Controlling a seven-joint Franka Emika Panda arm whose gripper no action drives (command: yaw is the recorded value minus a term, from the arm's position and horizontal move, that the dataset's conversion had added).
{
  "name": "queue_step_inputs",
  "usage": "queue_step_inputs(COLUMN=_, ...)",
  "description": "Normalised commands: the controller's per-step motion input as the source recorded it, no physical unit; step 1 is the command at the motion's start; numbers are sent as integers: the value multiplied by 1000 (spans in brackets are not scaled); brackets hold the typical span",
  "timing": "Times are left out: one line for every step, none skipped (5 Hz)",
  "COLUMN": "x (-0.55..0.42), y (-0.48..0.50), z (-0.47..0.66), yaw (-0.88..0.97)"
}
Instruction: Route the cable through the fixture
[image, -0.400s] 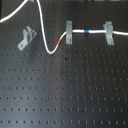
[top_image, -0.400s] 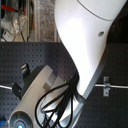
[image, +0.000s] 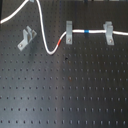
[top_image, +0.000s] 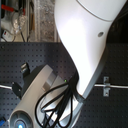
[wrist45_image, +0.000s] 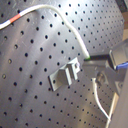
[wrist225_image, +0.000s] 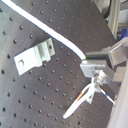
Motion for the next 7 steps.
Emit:
queue_step_inputs(x=-80, y=25, z=38, yaw=166)
queue_step_inputs(x=-114, y=39, z=212, yaw=177)
queue_step_inputs(x=-179, y=72, z=403, yaw=163)
queue_step_inputs(x=-202, y=93, z=499, yaw=186)
queue_step_inputs(x=-213, y=114, z=497, yaw=234)
queue_step_inputs(x=-224, y=135, z=438, yaw=266)
queue_step_inputs(x=-187, y=170, z=402, yaw=271)
